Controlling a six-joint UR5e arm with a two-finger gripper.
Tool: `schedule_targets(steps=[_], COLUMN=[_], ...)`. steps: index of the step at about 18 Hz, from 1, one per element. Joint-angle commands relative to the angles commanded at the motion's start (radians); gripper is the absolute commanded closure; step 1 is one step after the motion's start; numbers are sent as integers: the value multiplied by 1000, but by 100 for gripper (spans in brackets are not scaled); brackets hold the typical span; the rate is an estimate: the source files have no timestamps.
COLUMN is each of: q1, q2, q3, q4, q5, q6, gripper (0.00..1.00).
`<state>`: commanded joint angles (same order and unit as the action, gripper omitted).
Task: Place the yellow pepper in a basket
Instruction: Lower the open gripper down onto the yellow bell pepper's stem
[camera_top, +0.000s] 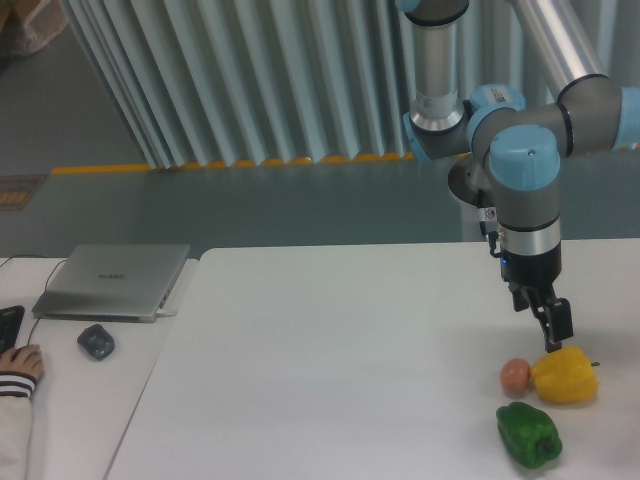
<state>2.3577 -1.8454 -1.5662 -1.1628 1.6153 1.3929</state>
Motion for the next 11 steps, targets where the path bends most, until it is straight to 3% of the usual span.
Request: schedule_targets(steps=[9,11], q1=[-18,-20], q2=[-14,-17], q3=[-12,-32], q4=[6,47], q5=[-2,0], q6=[-17,-15], gripper=[0,0])
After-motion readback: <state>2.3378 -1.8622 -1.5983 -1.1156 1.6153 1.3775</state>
